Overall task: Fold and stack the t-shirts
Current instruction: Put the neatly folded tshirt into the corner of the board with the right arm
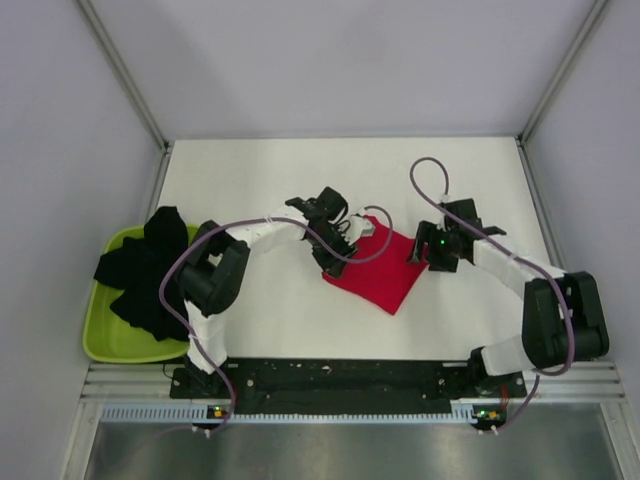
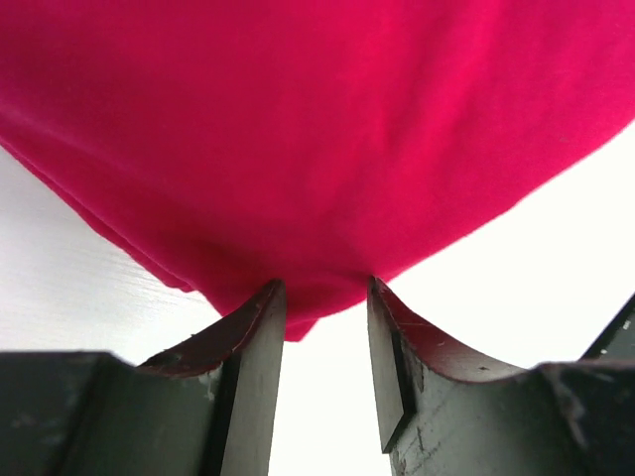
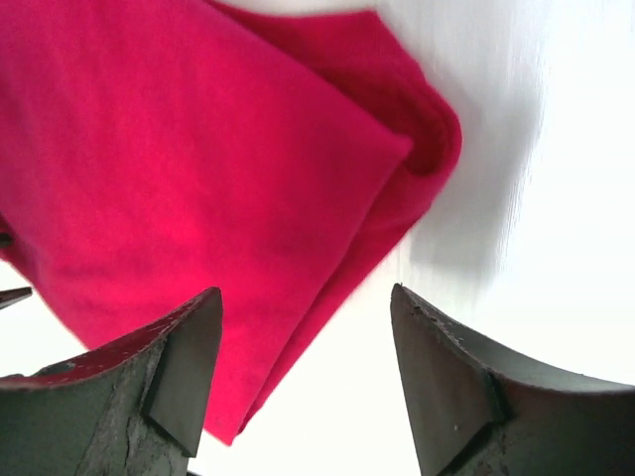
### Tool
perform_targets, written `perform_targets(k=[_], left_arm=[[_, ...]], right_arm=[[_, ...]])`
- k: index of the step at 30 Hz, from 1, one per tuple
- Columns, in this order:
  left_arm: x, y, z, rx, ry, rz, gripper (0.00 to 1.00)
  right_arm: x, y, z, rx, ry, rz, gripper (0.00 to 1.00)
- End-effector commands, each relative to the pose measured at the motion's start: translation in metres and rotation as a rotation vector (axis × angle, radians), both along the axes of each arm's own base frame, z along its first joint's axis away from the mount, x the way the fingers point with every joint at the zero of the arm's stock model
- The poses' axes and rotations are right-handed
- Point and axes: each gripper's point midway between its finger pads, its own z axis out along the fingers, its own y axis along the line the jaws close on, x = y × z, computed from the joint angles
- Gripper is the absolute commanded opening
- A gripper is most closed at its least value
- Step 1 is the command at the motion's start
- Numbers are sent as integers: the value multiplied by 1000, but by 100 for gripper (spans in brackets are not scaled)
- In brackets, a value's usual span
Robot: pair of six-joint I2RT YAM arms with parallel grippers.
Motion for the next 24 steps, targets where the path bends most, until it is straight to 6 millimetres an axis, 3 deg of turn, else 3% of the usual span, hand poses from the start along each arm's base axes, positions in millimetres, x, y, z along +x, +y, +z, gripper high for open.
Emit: perform_targets(k=[1,5,8,10,13,15,16,21,24], left_arm=[[-11,-4,40,-81,-27,-35,45],[-17,1,53,-93,-41,-58,47],[-6,10,61,-93,-84,-29,48],[0,17,66,-102,-98,-4,48],[9,29,73,-113,-120,36,48],[16,36,77,-111,-140,56,48],[17,40,77,-106,-144,64,48],[29,54,79,-94,-174,106,48],[36,63,80,-64,-206,125,49]], right_arm=[[-20,0,11,65,15,-101,68],[-18,16,-5,158,42,-109,68],[-11,26,-23,203,97,-110,63],[-3,33,-27,234,105,-97,49],[13,35,-26,271,92,-103,17],[24,29,-23,278,73,-103,2],[31,23,-22,278,63,-101,0],[64,-14,-19,139,37,-44,0],[76,-38,-25,-1,122,50,0]])
